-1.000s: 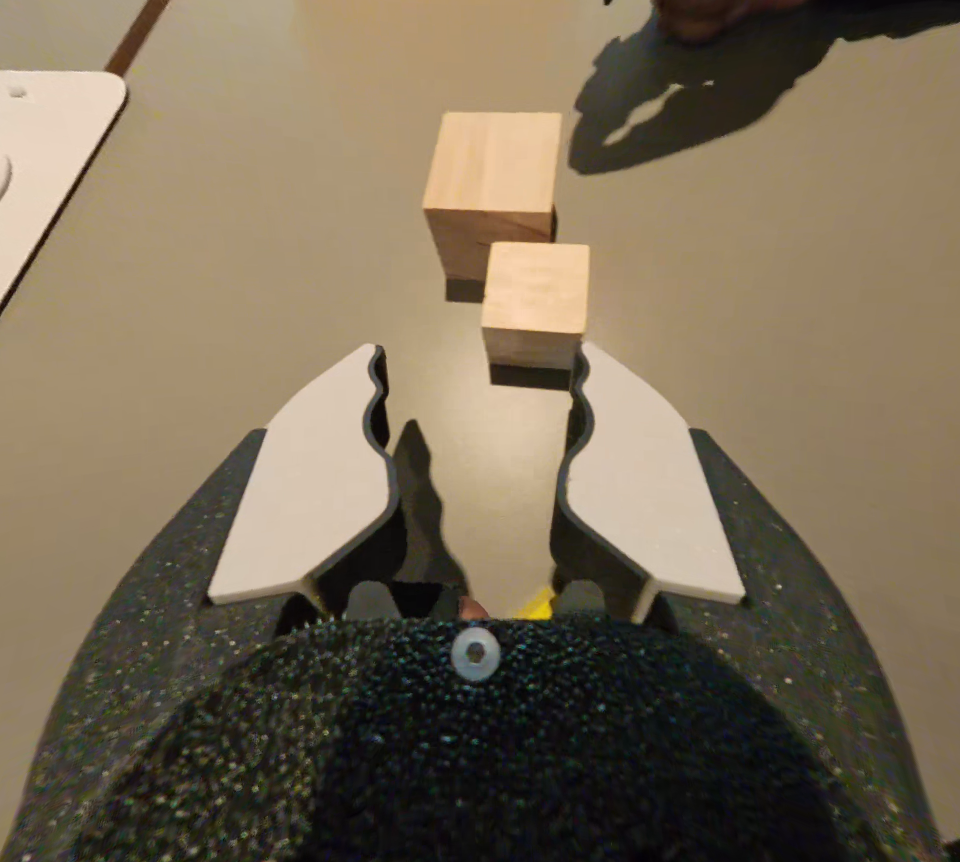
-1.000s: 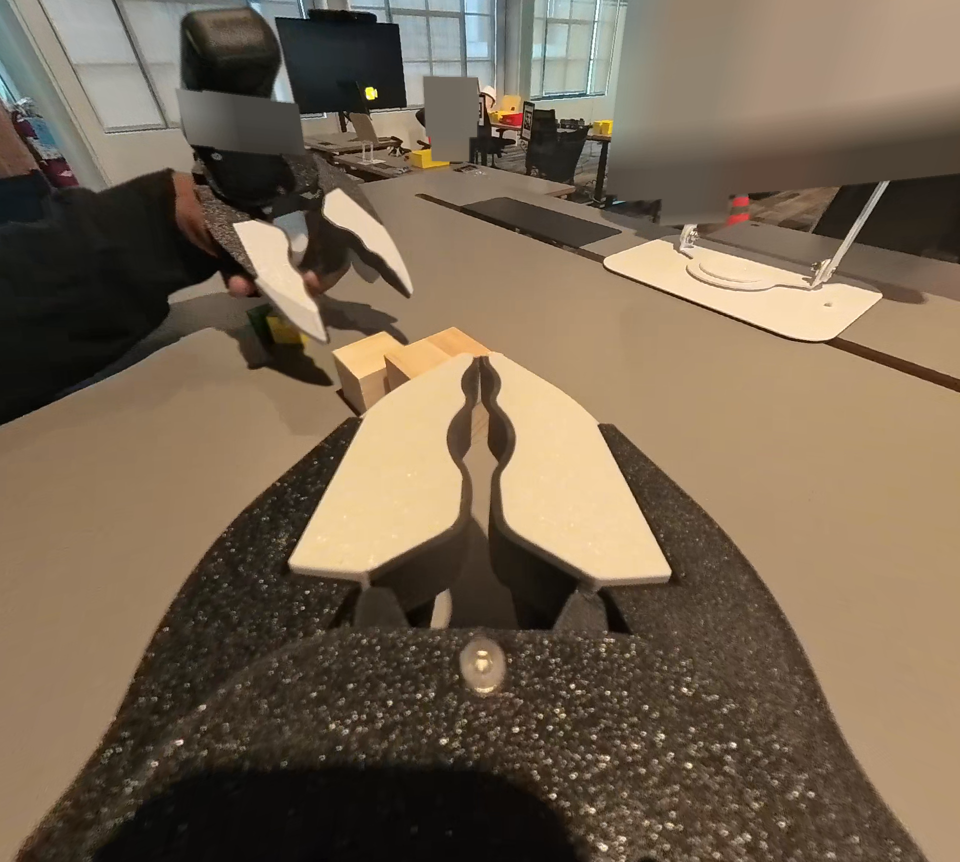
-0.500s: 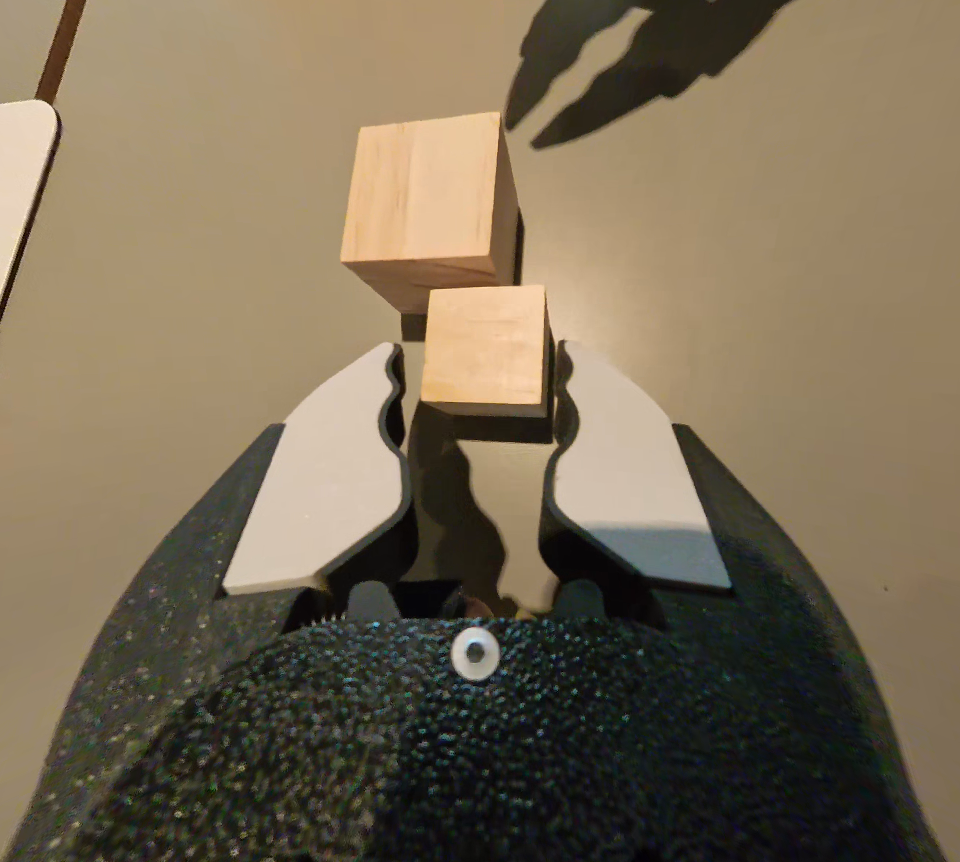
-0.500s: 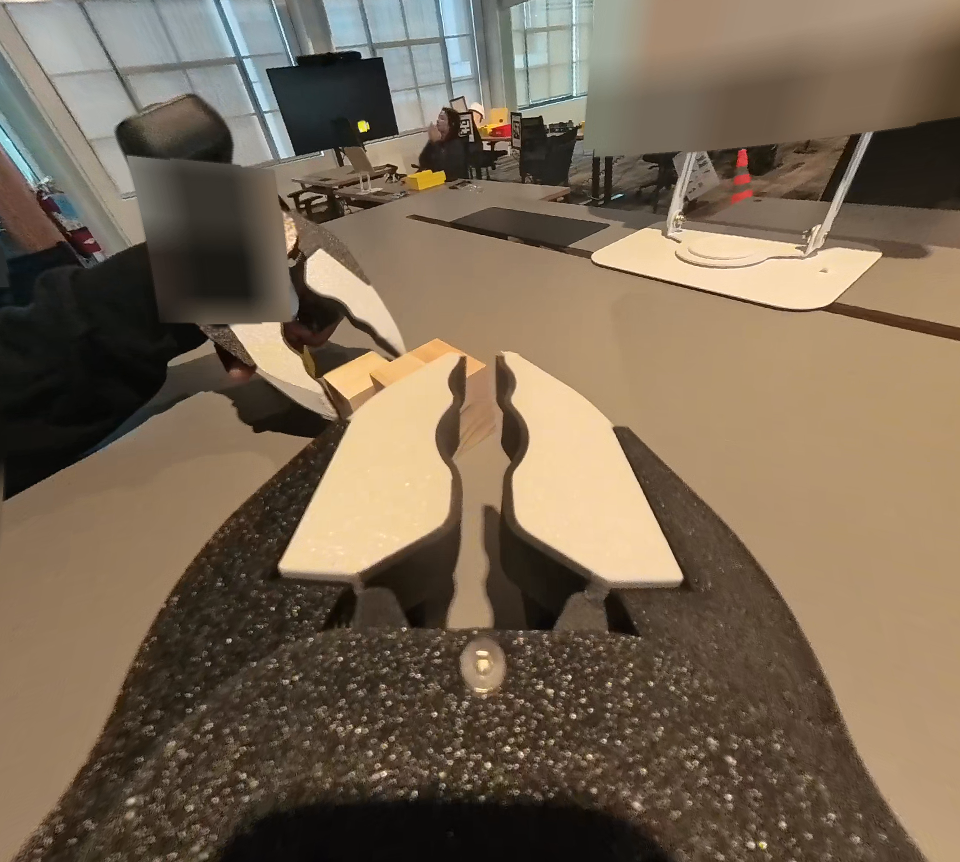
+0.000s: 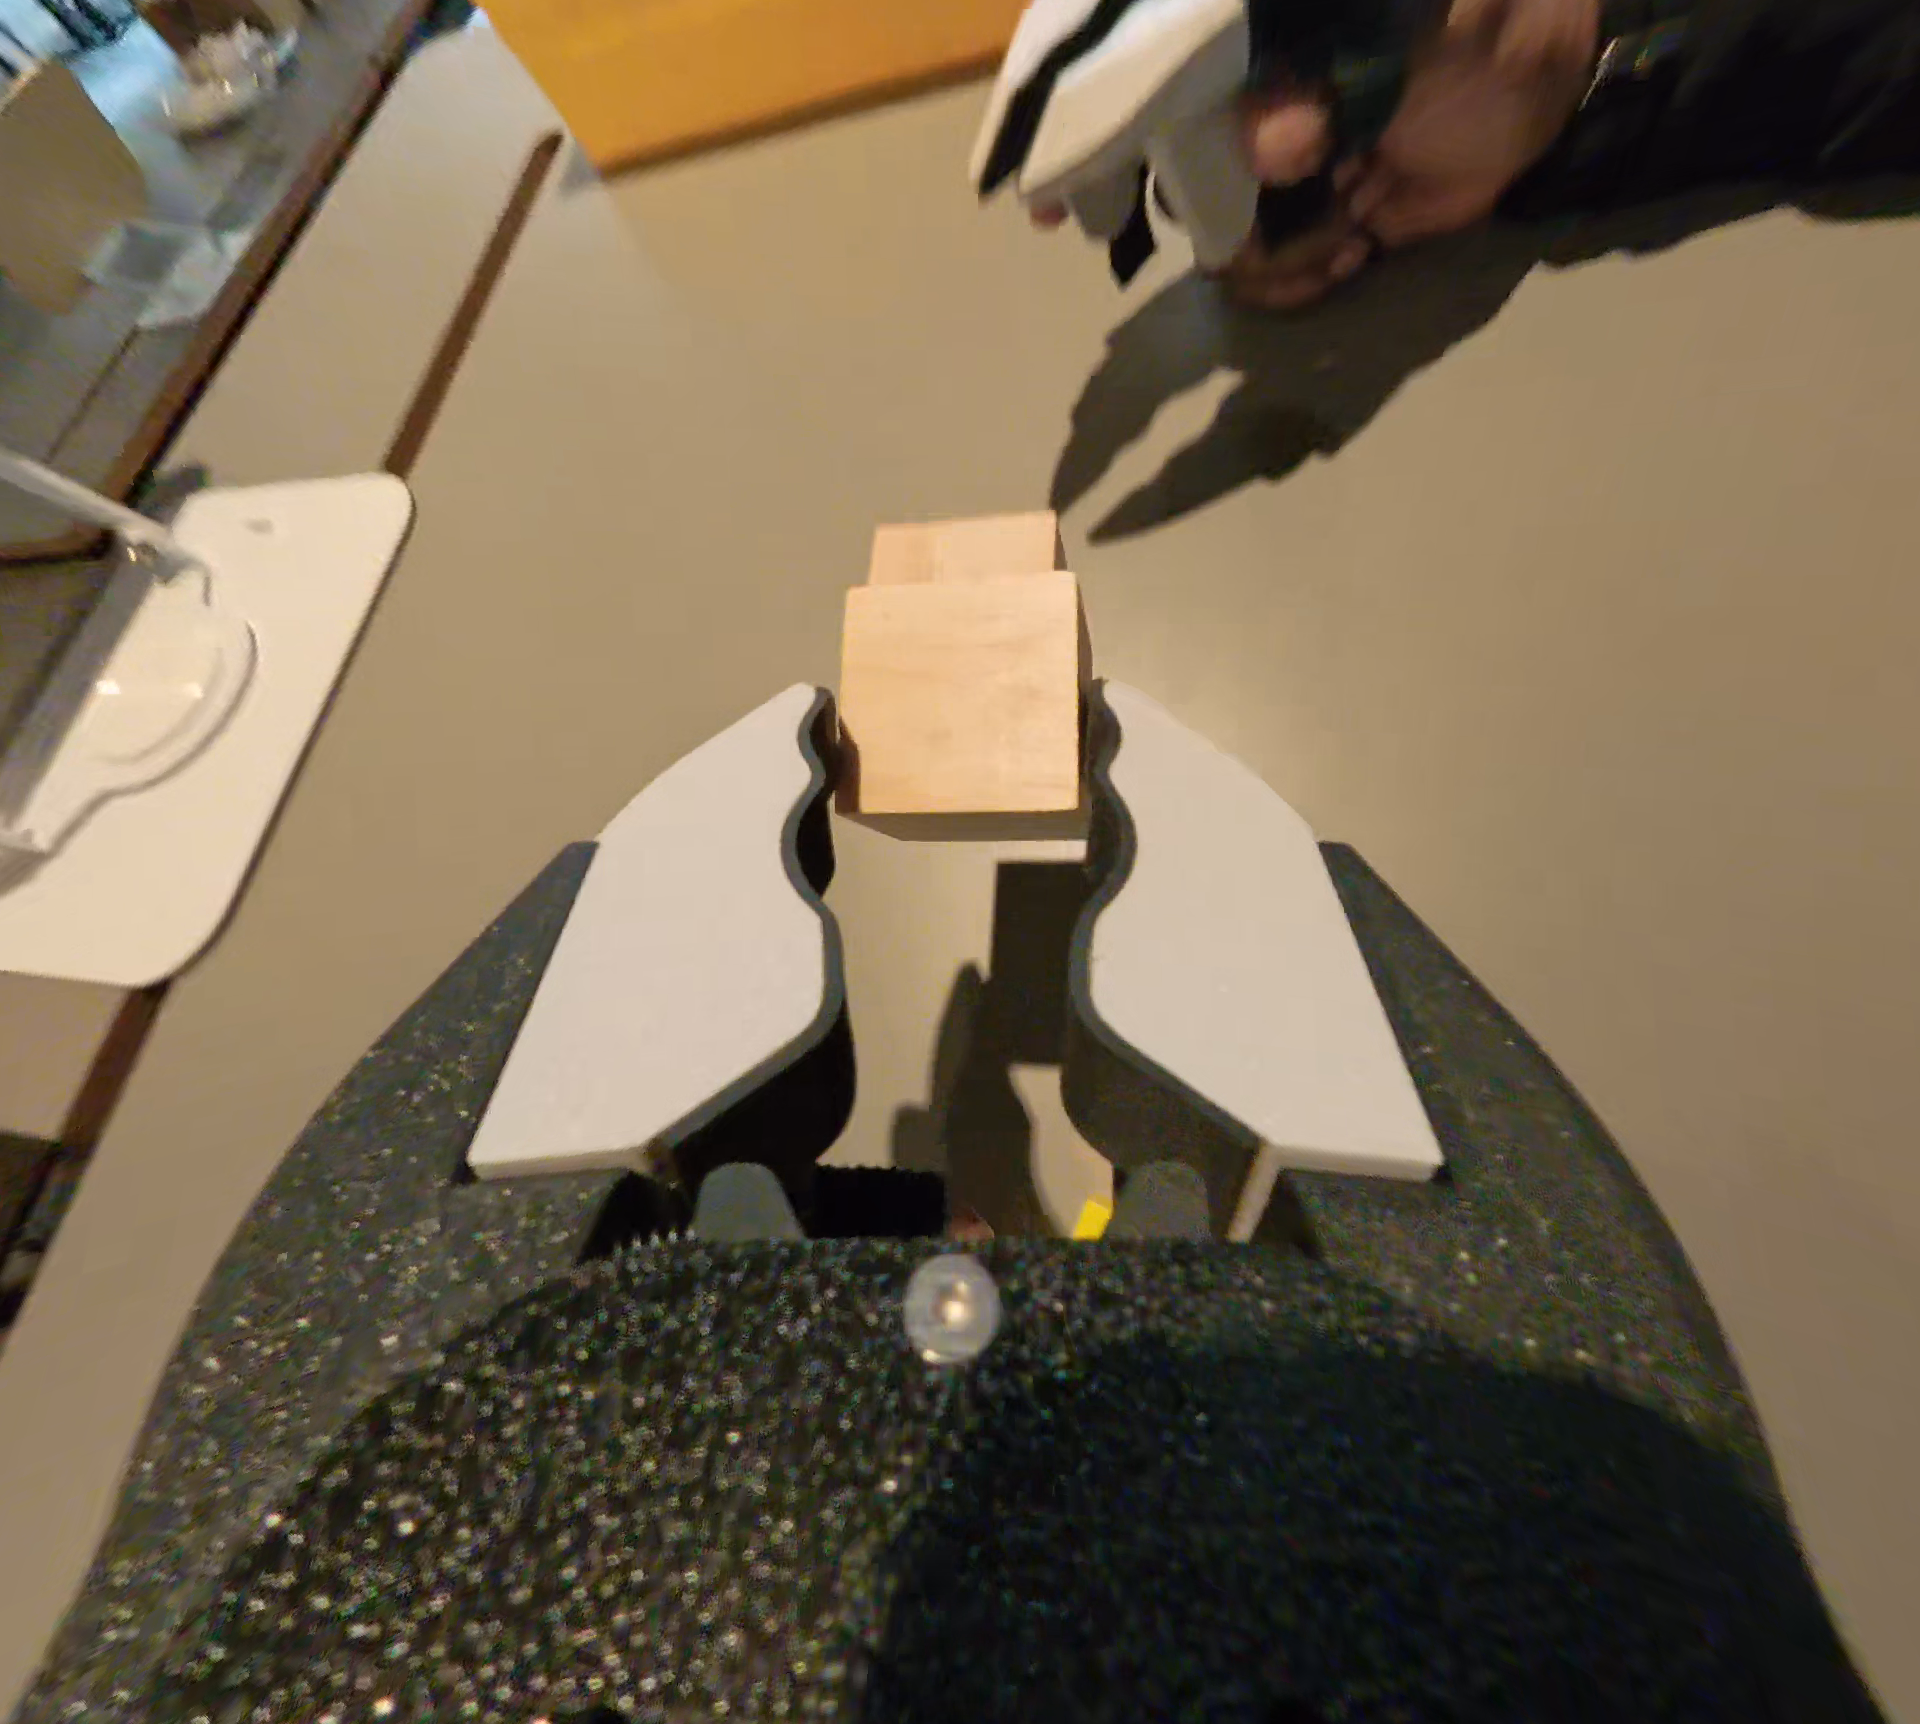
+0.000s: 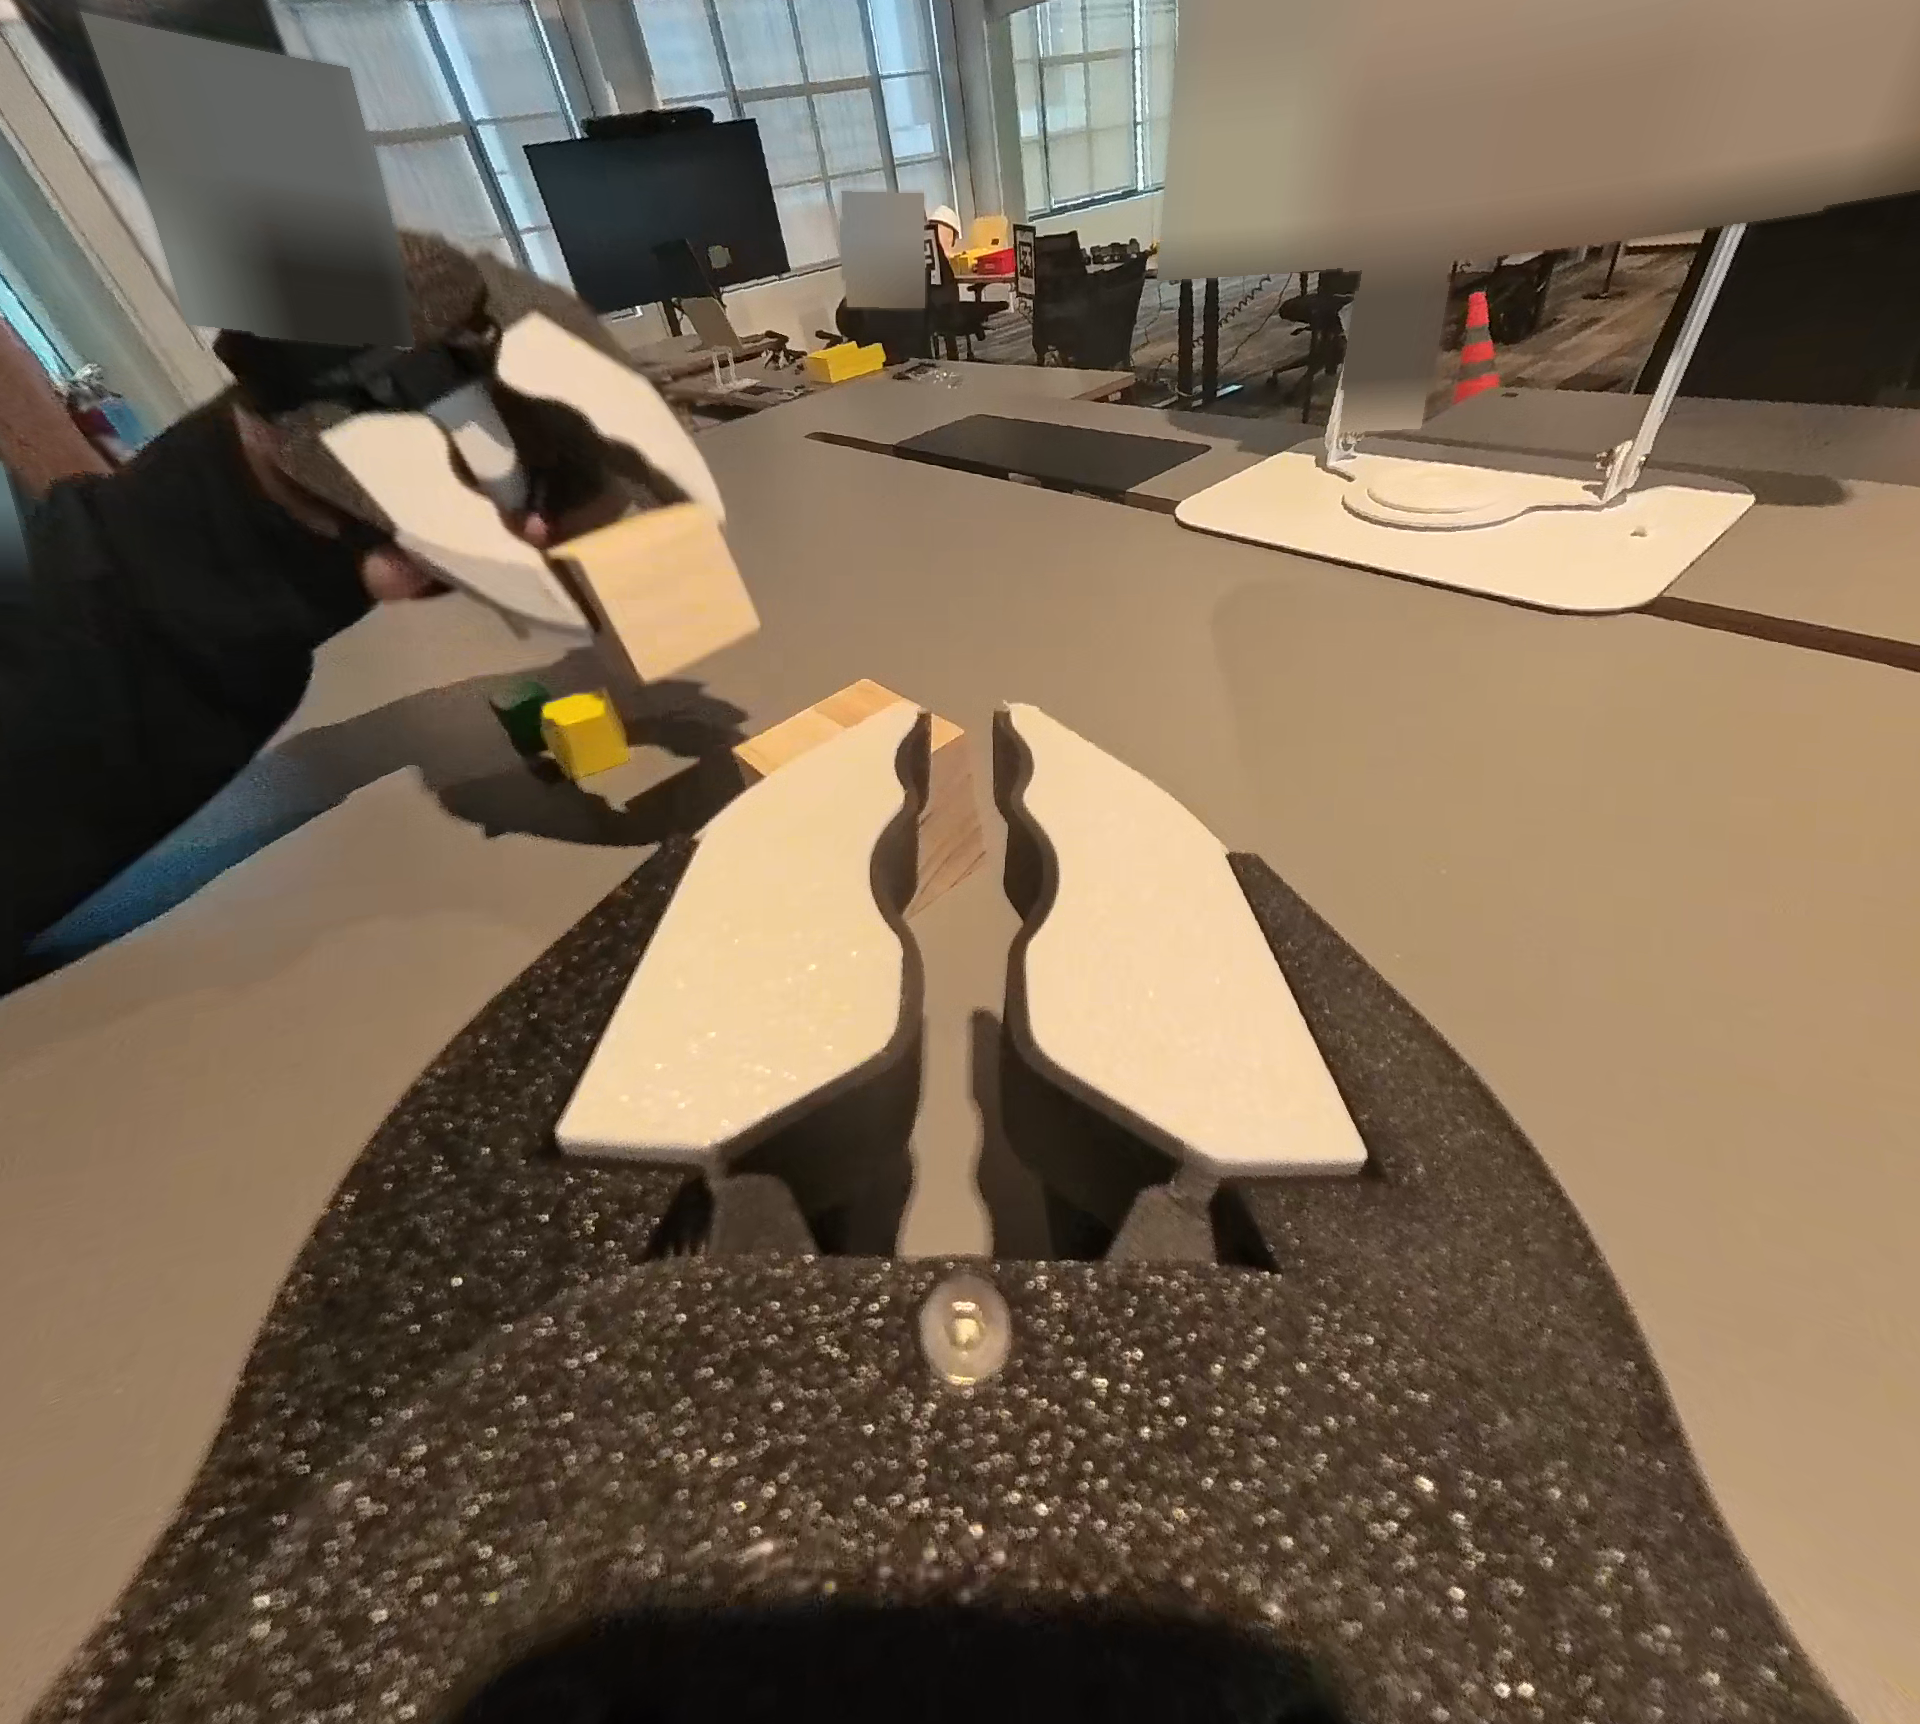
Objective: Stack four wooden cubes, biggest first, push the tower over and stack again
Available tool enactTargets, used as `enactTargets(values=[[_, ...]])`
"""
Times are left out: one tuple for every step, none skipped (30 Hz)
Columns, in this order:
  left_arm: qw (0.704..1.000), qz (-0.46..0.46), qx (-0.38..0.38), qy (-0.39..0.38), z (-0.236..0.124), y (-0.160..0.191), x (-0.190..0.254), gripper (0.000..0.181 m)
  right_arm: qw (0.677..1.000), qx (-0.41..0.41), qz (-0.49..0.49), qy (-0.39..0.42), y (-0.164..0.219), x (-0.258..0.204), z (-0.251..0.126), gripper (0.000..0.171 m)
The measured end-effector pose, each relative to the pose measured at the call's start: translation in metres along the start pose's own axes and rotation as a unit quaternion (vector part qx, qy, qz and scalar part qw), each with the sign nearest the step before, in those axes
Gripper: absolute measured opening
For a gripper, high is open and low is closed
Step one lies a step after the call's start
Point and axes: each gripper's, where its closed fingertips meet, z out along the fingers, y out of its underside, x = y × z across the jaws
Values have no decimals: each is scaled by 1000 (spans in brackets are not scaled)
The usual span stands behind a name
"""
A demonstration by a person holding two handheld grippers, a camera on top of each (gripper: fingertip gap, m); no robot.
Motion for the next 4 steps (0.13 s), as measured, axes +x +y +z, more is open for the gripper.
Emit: enactTargets(values=[[1000,4,4,4,1,-9,-3,45,1000,-3,0,-1,1,0,1,11],[1000,7,0,7,4,-16,-7,45,1000,-5,1,-1,1,0,1,11],[1000,12,-10,11,9,-22,-10,45,1000,-6,1,0,1,0,1,11],[999,18,-23,17,16,-26,-13,45,1000,-5,2,0,1,0,1,11]])
